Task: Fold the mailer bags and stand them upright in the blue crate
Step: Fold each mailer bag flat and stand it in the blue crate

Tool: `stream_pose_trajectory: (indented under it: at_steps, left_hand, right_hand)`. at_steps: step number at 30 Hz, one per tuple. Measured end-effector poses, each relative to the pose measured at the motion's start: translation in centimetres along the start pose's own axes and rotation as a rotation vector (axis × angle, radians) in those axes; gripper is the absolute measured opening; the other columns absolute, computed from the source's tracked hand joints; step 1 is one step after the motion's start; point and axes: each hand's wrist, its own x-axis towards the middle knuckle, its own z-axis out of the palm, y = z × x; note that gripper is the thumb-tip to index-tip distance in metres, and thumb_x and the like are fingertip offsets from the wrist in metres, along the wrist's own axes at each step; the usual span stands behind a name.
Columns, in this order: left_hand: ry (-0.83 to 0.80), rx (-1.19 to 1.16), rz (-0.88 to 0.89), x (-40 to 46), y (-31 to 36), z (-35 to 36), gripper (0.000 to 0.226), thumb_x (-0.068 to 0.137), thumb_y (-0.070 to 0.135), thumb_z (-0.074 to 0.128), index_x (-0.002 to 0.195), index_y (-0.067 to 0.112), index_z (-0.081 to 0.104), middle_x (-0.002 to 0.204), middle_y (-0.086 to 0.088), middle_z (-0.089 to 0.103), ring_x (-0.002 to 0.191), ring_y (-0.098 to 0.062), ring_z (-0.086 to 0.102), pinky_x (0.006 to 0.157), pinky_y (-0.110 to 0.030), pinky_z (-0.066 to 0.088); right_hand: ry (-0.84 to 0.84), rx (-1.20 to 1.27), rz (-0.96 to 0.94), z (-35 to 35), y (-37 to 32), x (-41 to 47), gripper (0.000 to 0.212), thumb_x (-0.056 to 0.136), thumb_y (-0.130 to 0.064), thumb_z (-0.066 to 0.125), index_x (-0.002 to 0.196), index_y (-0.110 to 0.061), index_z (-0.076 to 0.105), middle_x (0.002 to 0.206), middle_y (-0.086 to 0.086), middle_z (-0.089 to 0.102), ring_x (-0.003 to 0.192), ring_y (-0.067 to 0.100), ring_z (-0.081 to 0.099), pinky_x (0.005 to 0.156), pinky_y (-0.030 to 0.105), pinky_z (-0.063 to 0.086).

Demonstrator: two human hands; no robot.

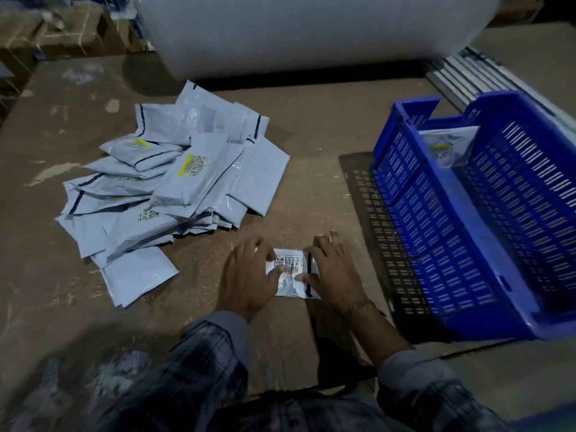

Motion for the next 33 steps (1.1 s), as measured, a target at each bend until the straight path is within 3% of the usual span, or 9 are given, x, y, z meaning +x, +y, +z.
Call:
stream_pose_trajectory:
  at_steps: [3, 7, 12, 16, 19, 22, 25, 31, 33]
  left_hand:
    - [-0.049, -0.109, -0.033, 0.4, -0.1, -0.2, 0.043, 0.086, 0.041, 0.078, 0.120, 0.041, 0.051, 0.114, 0.020, 0.055, 0.110, -0.015, 0.058, 0.094, -0.044, 0.054]
    - [-0.153, -0.211, -0.116, 0.6, -0.7, 1.7, 0.085, 0.084, 0.083, 0.057, 0.150, 0.030, 0.050, 0.147, 0.002, 0.054, 0.135, -0.023, 0.052, 0.116, -0.047, 0.043]
    - [-0.233, -0.143, -0.104, 1.4, 1.2, 0.4, 0.033, 0.074, 0.060, 0.075, 0.096, 0.053, 0.052, 0.099, 0.012, 0.058, 0.100, -0.024, 0.060, 0.085, -0.047, 0.054]
    - [-0.245, -0.235, -0.165, 2.2, 3.4, -1.1, 0.023, 0.070, 0.046, 0.082, 0.076, 0.043, 0.060, 0.075, 0.014, 0.060, 0.074, -0.009, 0.059, 0.065, -0.036, 0.051]
    - [-0.161, -0.370, -0.170, 2.9, 5.5, -2.1, 0.027, 0.078, 0.028, 0.091, 0.094, 0.031, 0.069, 0.089, 0.017, 0.067, 0.080, 0.001, 0.060, 0.069, -0.025, 0.050]
    - [-0.002, -0.466, -0.240, 4.3, 7.4, -2.2, 0.028, 0.092, 0.041, 0.081, 0.115, 0.045, 0.066, 0.109, 0.025, 0.068, 0.097, 0.001, 0.067, 0.082, -0.030, 0.058]
    - [0.107, -0.460, -0.348, 5.5, 8.7, -1.2, 0.022, 0.101, 0.064, 0.051, 0.112, 0.052, 0.065, 0.108, 0.023, 0.070, 0.101, -0.007, 0.068, 0.090, -0.042, 0.058]
    - [0.033, -0.369, -0.449, 10.1, 6.7, 5.9, 0.044, 0.090, 0.077, 0.046, 0.113, 0.044, 0.064, 0.102, 0.006, 0.072, 0.092, -0.022, 0.070, 0.080, -0.047, 0.062]
    - [-0.014, -0.248, -0.475, 11.7, 7.7, 8.2, 0.059, 0.088, 0.084, 0.042, 0.124, 0.041, 0.058, 0.129, -0.005, 0.064, 0.114, -0.030, 0.064, 0.097, -0.051, 0.056]
  right_hand:
    - [0.005, -0.035, 0.049, -1.9, 0.2, -0.3, 0.061, 0.076, -0.046, 0.083, 0.128, -0.022, 0.062, 0.126, 0.011, 0.059, 0.128, 0.037, 0.050, 0.103, 0.043, 0.037]
    - [-0.021, -0.030, 0.050, -3.1, 1.2, -0.7, 0.057, 0.075, -0.046, 0.084, 0.123, -0.025, 0.064, 0.118, 0.008, 0.059, 0.110, 0.032, 0.056, 0.092, 0.038, 0.041]
    - [-0.094, 0.142, 0.040, -3.8, 2.2, -1.3, 0.060, 0.072, -0.040, 0.088, 0.126, -0.026, 0.065, 0.123, 0.008, 0.051, 0.114, 0.030, 0.052, 0.094, 0.039, 0.046]
    - [-0.087, 0.153, 0.035, -5.4, 2.7, -1.0, 0.040, 0.072, -0.028, 0.089, 0.104, -0.024, 0.065, 0.110, 0.006, 0.068, 0.104, 0.028, 0.064, 0.084, 0.036, 0.054]
    - [-0.040, 0.115, 0.031, -8.4, 3.1, -0.6, 0.039, 0.075, -0.030, 0.087, 0.109, -0.030, 0.067, 0.106, 0.003, 0.072, 0.101, 0.026, 0.068, 0.081, 0.033, 0.055]
    - [-0.015, 0.106, 0.062, -12.9, 3.2, -0.3, 0.040, 0.073, -0.035, 0.090, 0.106, -0.032, 0.069, 0.105, -0.002, 0.072, 0.101, 0.021, 0.065, 0.085, 0.037, 0.057]
    - [0.097, 0.154, 0.069, -18.3, 3.9, -0.9, 0.029, 0.080, -0.028, 0.086, 0.103, -0.030, 0.068, 0.105, -0.002, 0.071, 0.101, 0.021, 0.066, 0.083, 0.040, 0.059]
    - [0.219, 0.353, -0.127, -28.7, 8.0, -3.3, 0.019, 0.094, -0.025, 0.072, 0.102, -0.029, 0.056, 0.107, -0.010, 0.065, 0.097, 0.013, 0.061, 0.072, 0.030, 0.052]
    - [0.298, 0.377, -0.100, -30.8, 10.3, -3.6, 0.016, 0.095, -0.026, 0.071, 0.107, -0.025, 0.061, 0.107, -0.006, 0.068, 0.095, 0.016, 0.064, 0.073, 0.040, 0.056]
